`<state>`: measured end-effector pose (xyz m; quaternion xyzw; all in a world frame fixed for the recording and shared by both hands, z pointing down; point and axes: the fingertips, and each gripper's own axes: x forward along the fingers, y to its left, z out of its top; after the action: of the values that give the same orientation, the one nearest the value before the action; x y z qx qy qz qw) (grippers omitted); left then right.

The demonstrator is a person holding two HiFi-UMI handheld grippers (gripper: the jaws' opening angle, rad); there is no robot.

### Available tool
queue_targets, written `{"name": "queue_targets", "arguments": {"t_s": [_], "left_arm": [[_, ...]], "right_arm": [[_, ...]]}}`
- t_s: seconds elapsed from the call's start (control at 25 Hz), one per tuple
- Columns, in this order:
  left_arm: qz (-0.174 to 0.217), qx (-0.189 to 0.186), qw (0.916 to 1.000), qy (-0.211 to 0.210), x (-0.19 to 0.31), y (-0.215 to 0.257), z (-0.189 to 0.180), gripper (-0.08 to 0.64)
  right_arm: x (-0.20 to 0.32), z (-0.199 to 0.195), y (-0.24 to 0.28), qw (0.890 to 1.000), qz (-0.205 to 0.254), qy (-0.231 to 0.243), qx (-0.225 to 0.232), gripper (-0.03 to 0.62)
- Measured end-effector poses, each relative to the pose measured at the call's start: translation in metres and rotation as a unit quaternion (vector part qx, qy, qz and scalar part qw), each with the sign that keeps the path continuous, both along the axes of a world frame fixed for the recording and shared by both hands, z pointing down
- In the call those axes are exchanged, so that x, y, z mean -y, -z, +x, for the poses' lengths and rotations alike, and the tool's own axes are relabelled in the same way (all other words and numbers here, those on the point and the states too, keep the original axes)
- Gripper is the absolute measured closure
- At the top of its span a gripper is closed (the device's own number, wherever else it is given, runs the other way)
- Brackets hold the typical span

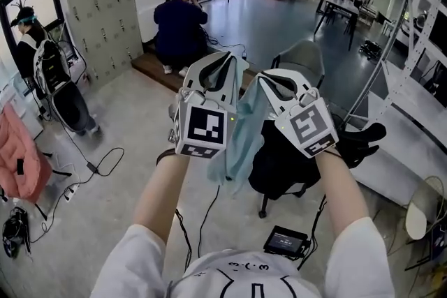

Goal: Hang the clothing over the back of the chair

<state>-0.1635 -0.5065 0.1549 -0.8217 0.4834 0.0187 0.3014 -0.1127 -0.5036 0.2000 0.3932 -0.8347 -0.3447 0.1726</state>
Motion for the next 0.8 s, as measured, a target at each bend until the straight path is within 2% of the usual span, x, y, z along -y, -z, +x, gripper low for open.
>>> {"name": "queue_targets", "arguments": {"t_s": [0.28, 0.52, 0.8], "left_arm": [[-0.029, 0.01, 0.9994, -0.019, 0.041, -0.012, 0.032, 0.558], [-0.026, 0.034, 0.999, -0.009, 0.057, -0.018, 0.059, 0.558], [-0.033, 0.031, 0.9989, 0.013, 0.083, -0.016, 0.094, 0.557]], "right_arm": [[0.031, 0.035, -0.01, 0.999, -0.003, -0.039, -0.031, 0.574], [0.047, 0.067, -0.012, 0.998, -0.015, -0.06, -0.025, 0.574], [0.071, 0.125, -0.01, 0.997, -0.014, -0.069, -0.034, 0.574]]}}
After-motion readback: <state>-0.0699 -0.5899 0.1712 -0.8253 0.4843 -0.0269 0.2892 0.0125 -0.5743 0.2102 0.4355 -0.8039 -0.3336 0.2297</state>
